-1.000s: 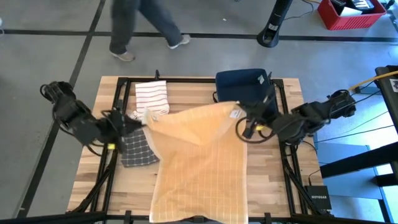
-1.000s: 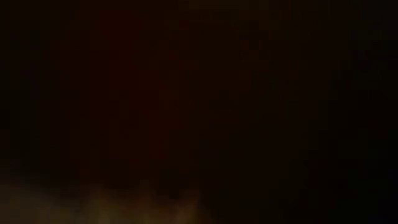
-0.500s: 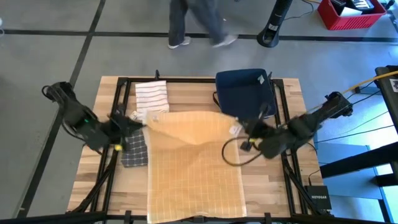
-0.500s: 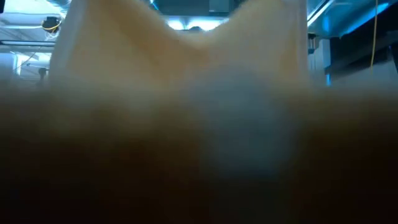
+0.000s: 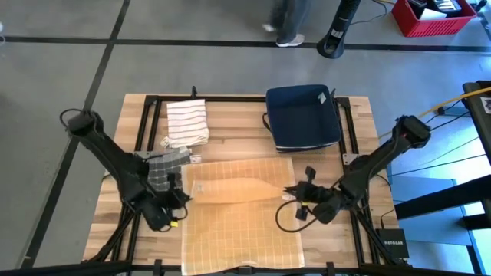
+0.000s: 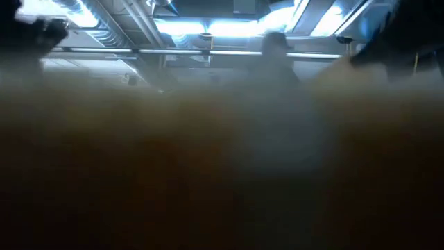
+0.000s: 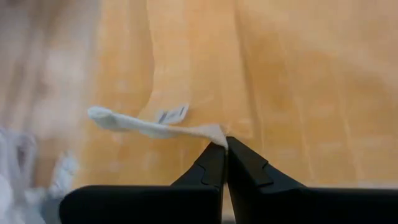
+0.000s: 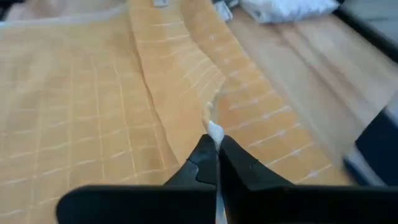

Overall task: Fold towel
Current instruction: Fold the orange towel

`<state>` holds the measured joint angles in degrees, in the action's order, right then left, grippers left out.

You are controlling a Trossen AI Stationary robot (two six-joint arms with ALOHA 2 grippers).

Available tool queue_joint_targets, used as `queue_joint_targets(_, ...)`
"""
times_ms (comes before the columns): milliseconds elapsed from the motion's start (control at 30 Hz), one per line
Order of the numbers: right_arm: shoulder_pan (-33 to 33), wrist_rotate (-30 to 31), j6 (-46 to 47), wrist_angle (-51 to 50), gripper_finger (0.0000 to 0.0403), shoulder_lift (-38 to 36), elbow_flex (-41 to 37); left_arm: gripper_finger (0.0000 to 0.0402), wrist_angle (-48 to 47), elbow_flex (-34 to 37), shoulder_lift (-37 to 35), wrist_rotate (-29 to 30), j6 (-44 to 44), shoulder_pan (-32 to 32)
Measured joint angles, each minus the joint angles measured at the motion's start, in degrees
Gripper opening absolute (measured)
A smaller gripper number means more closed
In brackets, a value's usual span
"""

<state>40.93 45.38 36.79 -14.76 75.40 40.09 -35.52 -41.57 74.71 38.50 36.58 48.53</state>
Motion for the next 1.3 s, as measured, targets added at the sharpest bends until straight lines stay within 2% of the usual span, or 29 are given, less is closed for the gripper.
queue_joint_targets(133,-0.1,1.0,0.8,2.6,0.0003,3.4,-1.4,0.0011,-0.3,0.1,6.8,-2.4,4.7,-0.3)
queue_joint_targets(267,-0.1,0.4,1.0,3.0,0.0006,5.3,-1.4,0.0027,-0.1,0.1,10.4,-4.6,7.9,-1.5)
queue_joint_targets(567,-0.1,0.1,1.4,2.9,0.0006,5.5,-1.4,0.0121,-0.2,0.1,8.9,-19.0,16.5,-7.4)
queue_joint_targets(733,-0.1,0.0,1.3,2.9,0.0006,5.5,-1.4,0.0142,-0.6,0.1,5.0,-17.4,20.3,-7.4)
queue_joint_targets(1000,-0.1,0.1,1.3,3.1,0.0007,5.5,-1.4,0.0143,-2.5,0.1,2.1,-9.6,27.6,-10.8)
queue_joint_targets(1300,-0.1,0.1,1.3,3.1,0.0007,5.5,-1.4,0.0143,-2.4,0.1,4.0,-9.9,28.0,-13.2)
